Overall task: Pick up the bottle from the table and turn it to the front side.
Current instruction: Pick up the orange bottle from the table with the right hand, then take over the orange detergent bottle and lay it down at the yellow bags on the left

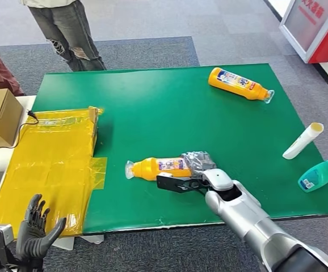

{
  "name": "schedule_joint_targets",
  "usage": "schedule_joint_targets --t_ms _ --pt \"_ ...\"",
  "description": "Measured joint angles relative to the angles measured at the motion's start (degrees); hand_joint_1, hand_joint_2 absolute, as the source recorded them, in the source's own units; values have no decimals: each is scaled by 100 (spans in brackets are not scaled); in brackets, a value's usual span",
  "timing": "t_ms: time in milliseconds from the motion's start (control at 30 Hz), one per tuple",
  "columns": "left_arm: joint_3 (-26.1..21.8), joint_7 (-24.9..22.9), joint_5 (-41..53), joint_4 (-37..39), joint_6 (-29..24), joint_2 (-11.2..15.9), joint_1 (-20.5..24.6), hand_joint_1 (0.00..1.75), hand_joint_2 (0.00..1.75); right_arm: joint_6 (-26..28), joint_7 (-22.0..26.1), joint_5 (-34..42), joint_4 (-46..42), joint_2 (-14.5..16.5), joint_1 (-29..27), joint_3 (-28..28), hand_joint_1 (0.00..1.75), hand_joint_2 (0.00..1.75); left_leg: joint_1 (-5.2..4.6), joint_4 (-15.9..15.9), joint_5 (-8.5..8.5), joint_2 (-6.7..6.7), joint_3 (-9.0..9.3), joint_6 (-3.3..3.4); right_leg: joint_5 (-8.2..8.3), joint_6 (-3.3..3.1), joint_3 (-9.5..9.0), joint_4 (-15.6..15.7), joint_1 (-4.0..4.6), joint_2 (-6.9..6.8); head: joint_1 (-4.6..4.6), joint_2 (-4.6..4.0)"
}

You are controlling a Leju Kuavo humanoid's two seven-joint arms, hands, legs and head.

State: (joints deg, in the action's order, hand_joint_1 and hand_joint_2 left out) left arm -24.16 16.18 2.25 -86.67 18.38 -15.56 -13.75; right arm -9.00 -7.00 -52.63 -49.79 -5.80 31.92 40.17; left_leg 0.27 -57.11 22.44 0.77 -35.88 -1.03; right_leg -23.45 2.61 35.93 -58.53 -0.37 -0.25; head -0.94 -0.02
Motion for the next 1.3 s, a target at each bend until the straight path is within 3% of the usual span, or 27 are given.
schedule_joint_targets --t_ms 133,233,333,433,667,800,1000,1300 --pt "152 153 -229 34 -61 131 84 0 175 -557 1135 1972 -185 -66 -86 -368 175 175 0 0 0 0 3 0 0 0 -2 0 0 -1 1 0" --pt "312 317 -422 80 -138 249 120 0 175 -941 1692 3393 -476 -147 -326 -642 175 175 0 0 -1 -1 0 0 0 0 -1 0 0 -2 1 0" --pt "514 451 -594 126 -240 391 155 0 175 -1214 2020 4668 -888 -199 -576 -990 175 175 0 0 0 -1 -2 0 0 0 0 0 0 -1 0 0" --pt "711 503 -691 150 -332 517 186 0 175 -1321 2109 5308 -1262 -221 -746 -1248 175 175 0 0 2 -1 -2 0 -1 0 1 0 -1 -1 1 0" --pt "967 581 -842 163 -424 700 208 0 175 -1383 2322 5907 -1805 -233 -1021 -1536 175 175 0 0 4 -1 -5 0 -2 0 3 0 -1 -1 1 0" --pt "1141 541 -1392 108 -444 817 310 0 175 -1122 2428 6154 -2247 -92 -1229 -1664 175 175 1 0 2 0 -5 -2 -3 -2 4 0 2 -1 1 0" --pt "1676 -72 -3178 73 -108 1055 708 0 175 -574 2581 5933 -2398 276 -1286 -1672 175 175 6 0 -2 -1 -5 -4 -1 -3 3 -1 4 -1 1 0" --pt "2942 -258 -3300 -190 215 1587 1451 0 175 -7 2750 5116 -2222 463 -1212 -1656 175 175 3 0 -5 -2 -7 0 3 1 2 -1 3 -3 1 0"
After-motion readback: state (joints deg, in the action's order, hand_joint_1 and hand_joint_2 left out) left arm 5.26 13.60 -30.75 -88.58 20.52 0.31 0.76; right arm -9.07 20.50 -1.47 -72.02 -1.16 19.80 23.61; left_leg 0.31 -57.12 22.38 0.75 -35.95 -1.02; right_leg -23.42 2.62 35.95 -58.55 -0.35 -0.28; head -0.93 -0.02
